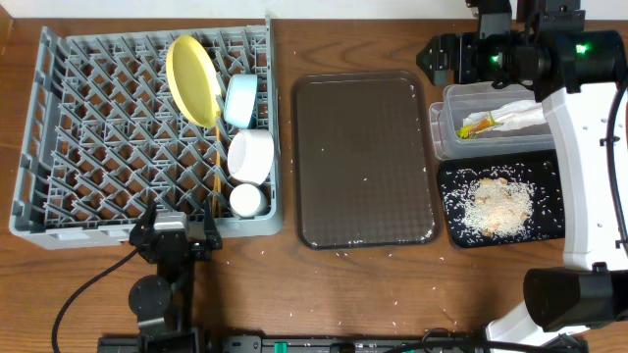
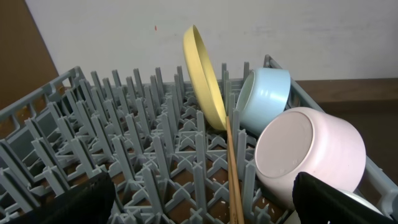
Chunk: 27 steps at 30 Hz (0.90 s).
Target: Sort waste into correct bins and load items into the dishwasher
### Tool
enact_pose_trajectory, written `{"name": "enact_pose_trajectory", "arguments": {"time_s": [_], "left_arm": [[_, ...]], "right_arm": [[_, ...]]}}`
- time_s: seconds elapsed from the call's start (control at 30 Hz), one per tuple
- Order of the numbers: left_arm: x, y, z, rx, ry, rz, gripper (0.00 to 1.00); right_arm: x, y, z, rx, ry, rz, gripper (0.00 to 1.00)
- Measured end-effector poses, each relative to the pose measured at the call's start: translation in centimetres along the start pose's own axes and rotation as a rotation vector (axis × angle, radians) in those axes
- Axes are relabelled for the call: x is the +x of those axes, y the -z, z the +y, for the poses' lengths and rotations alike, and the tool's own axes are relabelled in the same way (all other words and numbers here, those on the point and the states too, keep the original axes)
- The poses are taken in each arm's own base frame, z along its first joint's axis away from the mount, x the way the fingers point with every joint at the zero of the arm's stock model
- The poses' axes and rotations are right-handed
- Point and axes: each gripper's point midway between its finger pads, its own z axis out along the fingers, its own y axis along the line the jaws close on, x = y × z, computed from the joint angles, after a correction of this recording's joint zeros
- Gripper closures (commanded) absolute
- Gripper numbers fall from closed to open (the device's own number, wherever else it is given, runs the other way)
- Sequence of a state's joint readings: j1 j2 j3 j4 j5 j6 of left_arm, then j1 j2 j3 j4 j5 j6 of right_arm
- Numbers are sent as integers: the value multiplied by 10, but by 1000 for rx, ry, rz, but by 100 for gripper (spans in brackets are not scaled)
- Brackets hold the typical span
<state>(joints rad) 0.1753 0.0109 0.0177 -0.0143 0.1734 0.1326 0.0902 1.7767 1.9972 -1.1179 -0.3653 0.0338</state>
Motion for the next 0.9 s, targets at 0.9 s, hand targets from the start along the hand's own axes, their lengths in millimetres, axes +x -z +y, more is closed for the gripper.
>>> {"name": "enact_pose_trajectory", "arguments": {"time_s": [0.9], "left_arm": [[-1,0,-22,89,-8,-4,8]], "right_arm": [[0,0,0,0,0,0,1]]}}
